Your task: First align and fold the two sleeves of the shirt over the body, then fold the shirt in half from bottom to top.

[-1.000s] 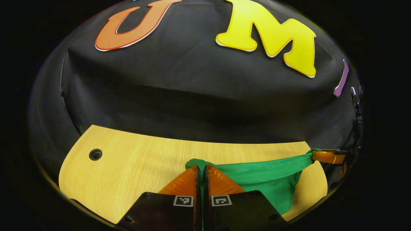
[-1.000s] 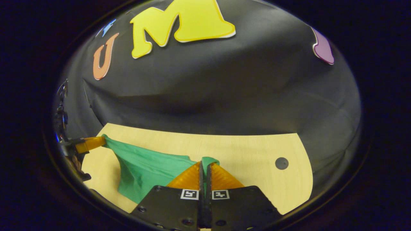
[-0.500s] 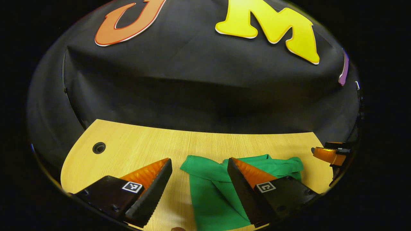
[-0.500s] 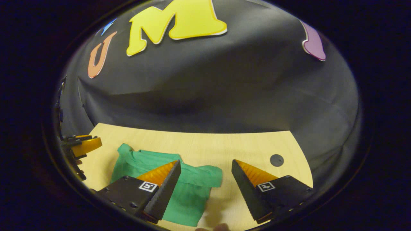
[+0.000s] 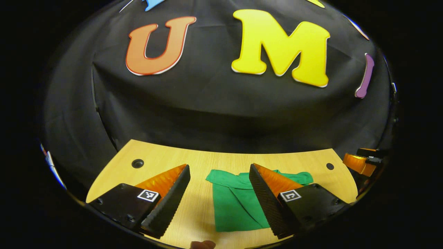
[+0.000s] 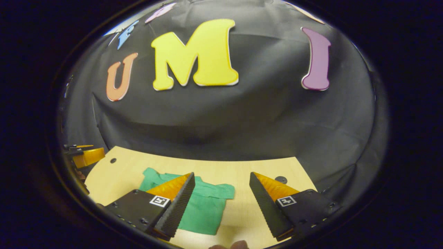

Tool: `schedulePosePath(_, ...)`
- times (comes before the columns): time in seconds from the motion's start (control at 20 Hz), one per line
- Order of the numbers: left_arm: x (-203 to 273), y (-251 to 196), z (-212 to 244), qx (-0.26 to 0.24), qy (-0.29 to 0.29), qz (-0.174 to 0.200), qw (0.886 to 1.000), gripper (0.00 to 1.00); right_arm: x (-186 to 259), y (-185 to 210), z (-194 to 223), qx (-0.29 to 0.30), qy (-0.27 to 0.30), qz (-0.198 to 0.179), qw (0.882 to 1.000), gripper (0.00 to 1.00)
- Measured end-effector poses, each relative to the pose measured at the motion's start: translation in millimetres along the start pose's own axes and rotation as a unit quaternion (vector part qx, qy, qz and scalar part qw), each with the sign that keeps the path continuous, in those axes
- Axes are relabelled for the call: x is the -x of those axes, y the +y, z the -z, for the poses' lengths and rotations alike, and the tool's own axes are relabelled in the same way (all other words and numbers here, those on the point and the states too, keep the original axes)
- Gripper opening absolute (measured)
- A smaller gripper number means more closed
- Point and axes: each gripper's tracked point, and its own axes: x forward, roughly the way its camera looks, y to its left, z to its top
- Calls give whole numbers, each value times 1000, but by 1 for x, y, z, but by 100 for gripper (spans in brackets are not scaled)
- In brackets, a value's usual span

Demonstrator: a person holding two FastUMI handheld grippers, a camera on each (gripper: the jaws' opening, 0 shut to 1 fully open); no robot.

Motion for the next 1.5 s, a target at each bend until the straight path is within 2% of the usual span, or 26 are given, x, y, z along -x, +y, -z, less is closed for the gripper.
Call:
schedulePosePath(0.05,22,1,-6,-4,-15,-1,1000,100,25,4,-5,2,-13,0,1000,96)
schedulePosePath(0.2,99,-1,-15,-1,-49,8,999,100,107,14,-11,12,-54,6,998,96)
schedulePosePath(0.35,170,-1,-11,1,-75,14,997,100,186,33,-1,15,-83,9,996,96)
schedulePosePath(0.65,266,-5,8,-20,-106,11,994,100,298,53,35,26,-105,26,994,97)
schedulePosePath(0.8,295,-16,19,-23,-110,17,993,100,333,60,40,37,-122,31,991,97)
schedulePosePath(1.0,323,-19,17,-16,-122,-5,992,100,364,64,34,25,-148,30,988,96)
schedulePosePath(1.3,348,-29,11,-35,-153,-24,987,100,383,62,23,31,-180,29,983,96)
schedulePosePath(1.5,352,-46,11,-23,-154,-11,988,100,389,54,22,28,-185,28,982,95)
